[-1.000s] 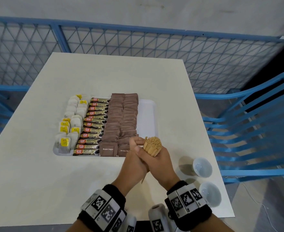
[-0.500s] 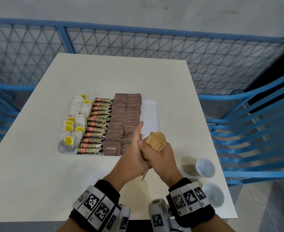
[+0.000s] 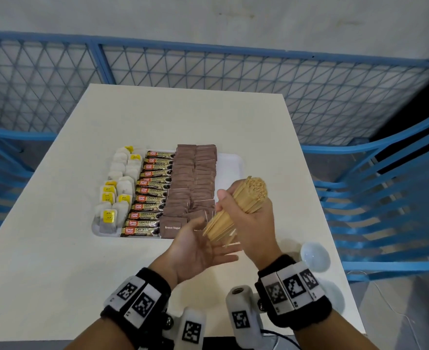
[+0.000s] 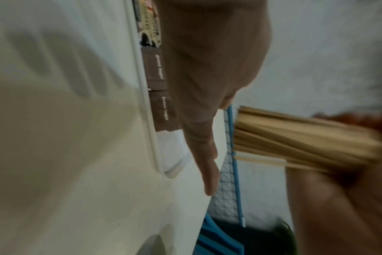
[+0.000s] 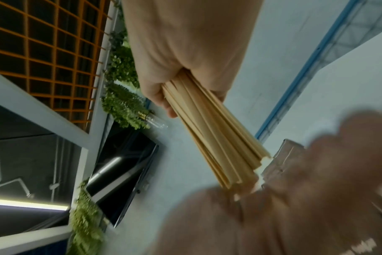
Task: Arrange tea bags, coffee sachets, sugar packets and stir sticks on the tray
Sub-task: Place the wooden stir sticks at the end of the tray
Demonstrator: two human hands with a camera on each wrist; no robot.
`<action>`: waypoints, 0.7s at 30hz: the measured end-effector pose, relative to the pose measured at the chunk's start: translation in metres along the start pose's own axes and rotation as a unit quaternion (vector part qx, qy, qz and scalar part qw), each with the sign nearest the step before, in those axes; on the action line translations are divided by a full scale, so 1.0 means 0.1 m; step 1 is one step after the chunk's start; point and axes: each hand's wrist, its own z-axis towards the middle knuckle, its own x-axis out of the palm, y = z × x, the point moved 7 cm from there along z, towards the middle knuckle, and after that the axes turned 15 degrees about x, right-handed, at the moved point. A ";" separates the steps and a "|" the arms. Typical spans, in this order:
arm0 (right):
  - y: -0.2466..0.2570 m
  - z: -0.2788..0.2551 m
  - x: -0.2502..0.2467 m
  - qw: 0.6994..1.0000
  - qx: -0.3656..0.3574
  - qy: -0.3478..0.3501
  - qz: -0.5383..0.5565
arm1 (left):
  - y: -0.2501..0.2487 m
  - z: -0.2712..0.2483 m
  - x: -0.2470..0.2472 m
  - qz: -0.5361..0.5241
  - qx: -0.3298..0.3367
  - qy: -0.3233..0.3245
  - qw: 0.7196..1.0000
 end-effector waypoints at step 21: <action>-0.79 0.30 0.44 0.971 0.238 0.008 -0.026 | -0.55 0.09 -0.33 0.227 0.079 -0.018 0.971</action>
